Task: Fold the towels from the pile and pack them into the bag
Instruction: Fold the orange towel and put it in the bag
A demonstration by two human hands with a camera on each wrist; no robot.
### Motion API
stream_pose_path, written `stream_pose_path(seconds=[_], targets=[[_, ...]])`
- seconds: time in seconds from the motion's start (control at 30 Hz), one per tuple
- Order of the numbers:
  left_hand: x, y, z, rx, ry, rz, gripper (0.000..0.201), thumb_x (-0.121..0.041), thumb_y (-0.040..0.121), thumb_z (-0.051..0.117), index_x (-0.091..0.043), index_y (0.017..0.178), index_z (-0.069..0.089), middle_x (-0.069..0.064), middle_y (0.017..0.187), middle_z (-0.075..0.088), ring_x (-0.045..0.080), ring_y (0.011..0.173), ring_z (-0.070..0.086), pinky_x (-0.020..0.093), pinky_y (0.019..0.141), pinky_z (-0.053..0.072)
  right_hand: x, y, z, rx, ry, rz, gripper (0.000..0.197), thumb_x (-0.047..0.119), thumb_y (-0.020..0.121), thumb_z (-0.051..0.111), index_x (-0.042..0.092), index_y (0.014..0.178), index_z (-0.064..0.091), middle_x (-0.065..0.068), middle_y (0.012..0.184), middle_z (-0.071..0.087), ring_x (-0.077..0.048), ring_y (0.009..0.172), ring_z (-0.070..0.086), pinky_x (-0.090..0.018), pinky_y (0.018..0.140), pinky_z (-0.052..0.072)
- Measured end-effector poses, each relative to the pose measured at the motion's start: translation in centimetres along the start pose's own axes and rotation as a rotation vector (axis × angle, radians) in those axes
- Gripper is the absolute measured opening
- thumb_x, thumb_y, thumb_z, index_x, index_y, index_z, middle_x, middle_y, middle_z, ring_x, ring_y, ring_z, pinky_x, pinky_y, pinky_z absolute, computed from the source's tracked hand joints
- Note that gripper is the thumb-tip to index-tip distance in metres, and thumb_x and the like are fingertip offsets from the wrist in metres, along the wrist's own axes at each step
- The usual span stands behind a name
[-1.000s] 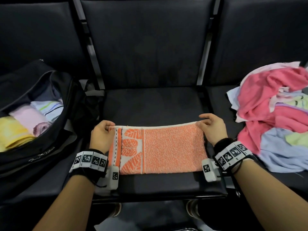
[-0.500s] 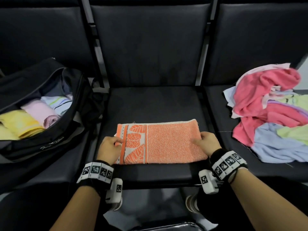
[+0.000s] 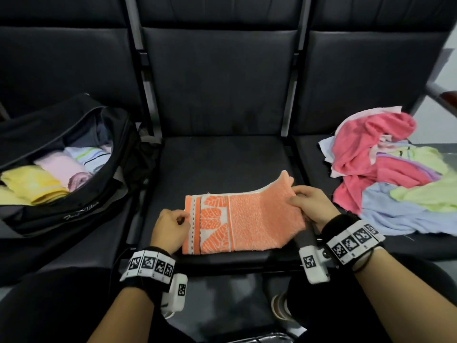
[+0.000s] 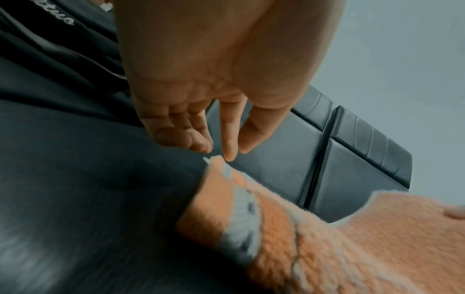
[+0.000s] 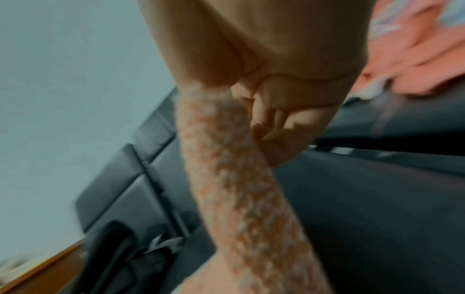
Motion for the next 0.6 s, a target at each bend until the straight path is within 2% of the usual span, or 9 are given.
stream_pose_path(seconds=[0.07,0.13,0.2,0.27,0.33,0.37,0.47,0.53,0.6], targets=[[-0.8,0.1,-0.3,-0.019,-0.048,0.031,0.023,-0.013,0.089,0.063,-0.021,0.108,0.074,-0.003,0.098,0.057,0.011,0.088,0.057,0.023,0.084,0.041,2.7,-0.7,2.1,0.047,-0.018,-0.073,0.020,0.001,0.083,0.067,0.014,0.095,0.074,-0.003,0.069,0.067,-0.012,0.059,0.060,-0.021,0.049,0.044],[-1.4,0.1,0.1,0.044,-0.171,0.015,0.019,-0.014,0.092,0.061,-0.024,0.103,0.073,-0.008,0.092,0.063,0.011,0.085,0.060,0.028,0.081,0.048,4.9,-1.3,4.9,0.094,-0.027,-0.125,0.021,0.001,0.082,0.066,0.015,0.095,0.074,-0.002,0.066,0.064,-0.010,0.057,0.058,-0.019,0.049,0.043],[-1.8,-0.2,0.8,0.119,-0.378,-0.031,0.016,-0.012,0.095,0.059,-0.023,0.093,0.071,-0.004,0.087,0.068,0.013,0.079,0.064,0.030,0.072,0.055,6.2,-1.9,8.1,0.134,-0.042,-0.141,0.020,0.001,0.082,0.065,0.012,0.097,0.073,-0.002,0.066,0.063,-0.011,0.056,0.058,-0.023,0.052,0.044],[-2.0,-0.6,1.3,0.172,-0.580,-0.115,0.016,-0.015,0.098,0.056,-0.017,0.093,0.071,0.005,0.087,0.073,0.014,0.072,0.067,0.028,0.061,0.056,6.8,-2.6,11.3,0.169,-0.071,-0.145,0.018,0.001,0.084,0.063,0.007,0.099,0.072,0.000,0.062,0.063,-0.008,0.053,0.059,-0.024,0.052,0.045],[-1.9,-0.8,1.4,0.211,-0.740,-0.210,0.019,-0.022,0.100,0.054,-0.014,0.097,0.071,0.007,0.088,0.075,0.014,0.069,0.070,0.029,0.057,0.057,7.0,-3.3,14.5,0.254,-0.005,-0.132,0.017,-0.002,0.087,0.058,-0.002,0.102,0.068,-0.009,0.069,0.068,-0.007,0.051,0.062,-0.022,0.048,0.049],[-1.7,-0.8,1.5,0.221,-0.783,-0.244,0.021,-0.026,0.100,0.053,-0.014,0.098,0.071,0.005,0.086,0.075,0.014,0.068,0.071,0.028,0.054,0.056,6.8,-3.7,16.0,0.315,0.030,-0.109,0.019,-0.002,0.090,0.056,-0.001,0.106,0.066,-0.015,0.079,0.070,-0.008,0.053,0.064,-0.022,0.048,0.051],[-0.5,-0.8,1.8,0.228,-0.750,-0.316,0.019,-0.029,0.100,0.053,-0.017,0.107,0.066,0.005,0.089,0.069,0.015,0.073,0.065,0.027,0.058,0.051,5.6,-4.3,18.7,0.459,0.003,-0.061,0.037,0.005,0.093,0.057,0.018,0.128,0.054,-0.012,0.092,0.067,-0.011,0.059,0.067,-0.027,0.052,0.055],[-0.1,-0.9,2.2,0.218,-0.729,-0.312,0.021,-0.019,0.098,0.057,-0.019,0.118,0.057,0.004,0.088,0.063,0.011,0.069,0.060,0.025,0.056,0.048,4.6,-3.9,18.2,0.446,-0.024,-0.095,0.037,0.006,0.093,0.060,0.021,0.126,0.055,-0.006,0.094,0.063,-0.010,0.063,0.066,-0.028,0.056,0.054],[-0.4,-1.0,2.4,0.208,-0.710,-0.246,0.032,-0.005,0.092,0.062,-0.023,0.117,0.054,0.000,0.084,0.063,0.005,0.062,0.060,0.020,0.049,0.046,3.6,-3.6,16.6,0.396,-0.078,-0.143,0.032,0.007,0.091,0.062,0.025,0.118,0.061,-0.005,0.098,0.062,-0.012,0.066,0.064,-0.032,0.061,0.055]])
Point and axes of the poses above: each hand's wrist, its own y-axis towards the middle knuckle, its own z-axis out of the palm, x = y × z, the point moved 6 cm from there along y, towards the middle knuckle
